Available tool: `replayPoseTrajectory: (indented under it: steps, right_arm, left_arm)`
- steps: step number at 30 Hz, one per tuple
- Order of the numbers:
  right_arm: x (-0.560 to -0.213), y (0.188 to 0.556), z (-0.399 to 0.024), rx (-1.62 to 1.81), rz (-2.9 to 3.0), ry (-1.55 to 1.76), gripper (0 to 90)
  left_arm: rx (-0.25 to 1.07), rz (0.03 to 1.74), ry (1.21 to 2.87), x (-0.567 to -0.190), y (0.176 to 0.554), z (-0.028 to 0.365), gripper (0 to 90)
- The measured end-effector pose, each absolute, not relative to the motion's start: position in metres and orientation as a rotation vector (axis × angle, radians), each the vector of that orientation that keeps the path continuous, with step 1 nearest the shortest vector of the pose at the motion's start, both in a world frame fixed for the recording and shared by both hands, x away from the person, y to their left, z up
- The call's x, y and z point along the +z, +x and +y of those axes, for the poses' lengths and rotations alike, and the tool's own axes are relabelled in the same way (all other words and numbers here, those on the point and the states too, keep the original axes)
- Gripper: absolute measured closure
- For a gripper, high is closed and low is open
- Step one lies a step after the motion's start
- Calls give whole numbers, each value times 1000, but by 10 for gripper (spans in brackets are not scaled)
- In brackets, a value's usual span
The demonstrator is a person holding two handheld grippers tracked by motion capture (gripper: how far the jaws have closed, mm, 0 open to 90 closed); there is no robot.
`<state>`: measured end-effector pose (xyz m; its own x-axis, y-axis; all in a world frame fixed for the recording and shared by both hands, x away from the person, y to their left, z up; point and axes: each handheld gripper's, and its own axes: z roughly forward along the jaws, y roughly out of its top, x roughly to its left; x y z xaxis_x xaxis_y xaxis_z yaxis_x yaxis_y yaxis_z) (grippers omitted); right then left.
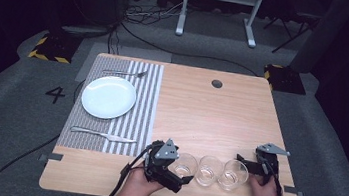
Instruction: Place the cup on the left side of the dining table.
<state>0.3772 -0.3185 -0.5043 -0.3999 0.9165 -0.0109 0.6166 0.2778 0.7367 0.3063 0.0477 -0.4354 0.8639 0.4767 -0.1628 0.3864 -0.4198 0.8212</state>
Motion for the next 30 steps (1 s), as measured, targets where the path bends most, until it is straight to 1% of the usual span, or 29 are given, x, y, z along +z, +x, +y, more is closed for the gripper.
replayPoseTrajectory:
  steps: [7, 12, 19, 21, 26, 28, 30]
  right_arm:
    - [-504, 377, -319, 921, 2117, 1377, 152]
    - [-504, 377, -319, 921, 2118, 1377, 152]
    - [-504, 377, -319, 921, 2117, 1377, 152]
    - [-504, 377, -319, 921, 2117, 1377, 152]
    - [-504, 377, -319, 921, 2117, 1377, 152]
    - [-504, 377, -319, 921, 2117, 1377, 152]
    - [-504, 377, -319, 921, 2117, 1378, 152]
  left_arm:
    - [114, 645, 2019, -446, 309, 43, 0]
    - [119, 639, 2023, -457, 310, 37, 0]
    - [182, 665, 2021, -468, 312, 32, 0]
    - [164, 681, 2017, -471, 312, 30, 0]
    - [178, 694, 2007, -479, 312, 27, 1]
    - [160, 711, 1997, -483, 313, 27, 16]
    - [133, 716, 1988, -486, 314, 27, 75]
